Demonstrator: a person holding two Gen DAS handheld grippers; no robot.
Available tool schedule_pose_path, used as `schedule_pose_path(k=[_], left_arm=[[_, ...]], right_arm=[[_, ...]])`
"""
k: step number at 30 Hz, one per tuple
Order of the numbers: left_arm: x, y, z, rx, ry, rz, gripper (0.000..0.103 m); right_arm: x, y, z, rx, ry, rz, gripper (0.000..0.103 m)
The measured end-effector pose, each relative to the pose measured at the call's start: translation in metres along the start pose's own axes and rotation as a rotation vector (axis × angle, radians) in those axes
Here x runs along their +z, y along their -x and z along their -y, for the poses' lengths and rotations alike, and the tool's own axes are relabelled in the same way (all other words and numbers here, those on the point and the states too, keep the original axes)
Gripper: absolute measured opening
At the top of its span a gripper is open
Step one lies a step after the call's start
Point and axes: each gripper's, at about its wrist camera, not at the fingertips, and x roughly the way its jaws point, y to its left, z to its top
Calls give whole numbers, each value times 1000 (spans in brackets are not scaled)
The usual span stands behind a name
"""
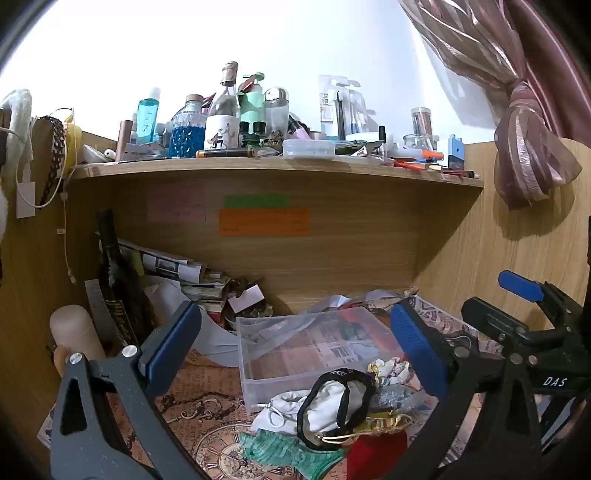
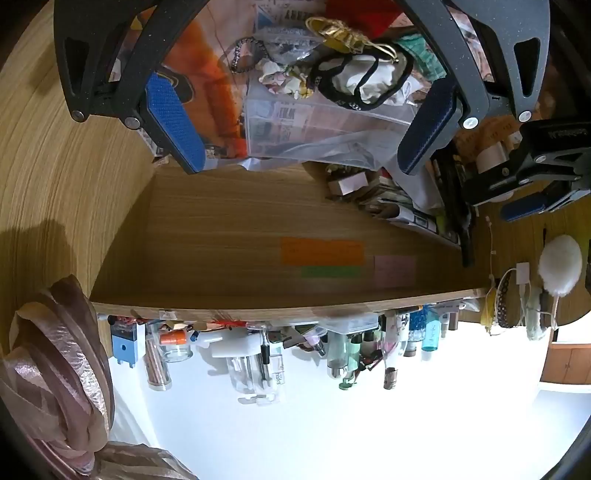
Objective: Organize soft objects
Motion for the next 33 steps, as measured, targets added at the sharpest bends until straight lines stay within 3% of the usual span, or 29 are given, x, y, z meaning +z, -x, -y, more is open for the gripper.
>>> schedule_pose_path(k=[33], left_arm=[[-1, -3, 0, -8, 1, -7, 103]], right_arm=[[-2, -2, -2, 11, -17, -10, 103]])
